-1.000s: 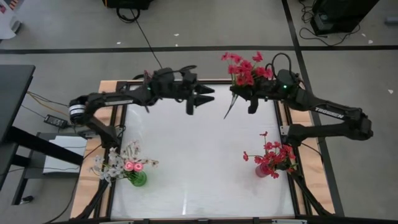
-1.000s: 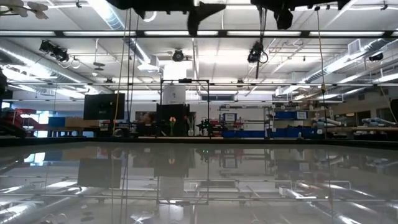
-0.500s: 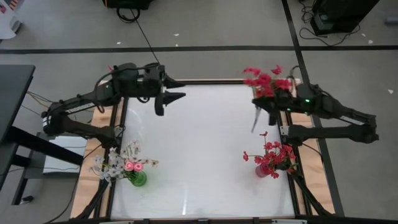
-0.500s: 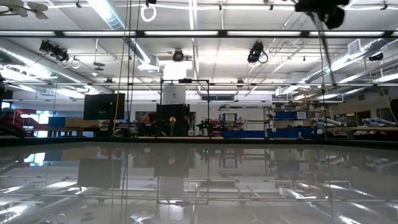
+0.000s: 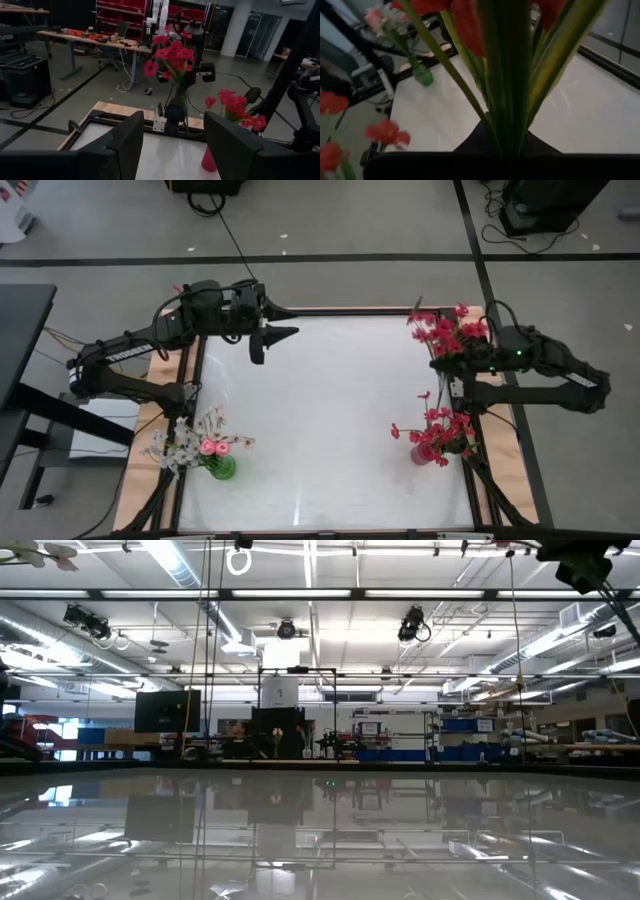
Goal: Sort flowers into vase by color
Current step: Put the red flowers into the red vase
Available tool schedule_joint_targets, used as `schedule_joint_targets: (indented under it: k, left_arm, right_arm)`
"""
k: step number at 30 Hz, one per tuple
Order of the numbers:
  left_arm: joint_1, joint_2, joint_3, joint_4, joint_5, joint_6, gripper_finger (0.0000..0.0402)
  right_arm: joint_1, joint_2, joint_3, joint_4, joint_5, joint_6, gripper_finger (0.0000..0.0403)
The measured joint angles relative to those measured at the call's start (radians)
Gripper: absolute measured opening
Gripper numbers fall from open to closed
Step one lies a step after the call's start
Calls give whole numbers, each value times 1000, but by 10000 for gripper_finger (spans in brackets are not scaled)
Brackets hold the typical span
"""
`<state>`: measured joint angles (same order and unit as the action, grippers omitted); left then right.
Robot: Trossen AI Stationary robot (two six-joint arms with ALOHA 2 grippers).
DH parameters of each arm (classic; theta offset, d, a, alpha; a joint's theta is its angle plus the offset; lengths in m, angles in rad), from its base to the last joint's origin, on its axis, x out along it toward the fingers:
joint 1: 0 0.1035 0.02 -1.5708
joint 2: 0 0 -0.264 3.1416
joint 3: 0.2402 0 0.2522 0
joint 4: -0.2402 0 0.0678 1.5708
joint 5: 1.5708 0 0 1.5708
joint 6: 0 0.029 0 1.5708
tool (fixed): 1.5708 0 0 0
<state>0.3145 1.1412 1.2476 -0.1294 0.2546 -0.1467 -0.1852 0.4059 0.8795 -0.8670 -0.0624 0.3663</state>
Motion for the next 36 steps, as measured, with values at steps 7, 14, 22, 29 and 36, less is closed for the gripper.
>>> schedule_joint_targets:
  k: [7, 14, 22, 29, 36]
  left_arm:
    - [0, 0, 0, -1, 0, 0, 213]
    - [0, 0, 0, -1, 0, 0, 213]
    - [0, 0, 0, -1, 0, 0, 213]
    - [0, 0, 0, -1, 0, 0, 213]
    - [0, 0, 0, 2, 0, 0, 213]
  right_arm:
    - [0, -72, 0, -41, -107, -80, 14]
    - [0, -218, 0, -48, -238, -66, 14]
    - [0, -386, -70, 104, -408, -48, 14]
    - [-1, -396, -172, 242, -500, -79, 14]
    - [0, -397, -210, 344, -596, -26, 14]
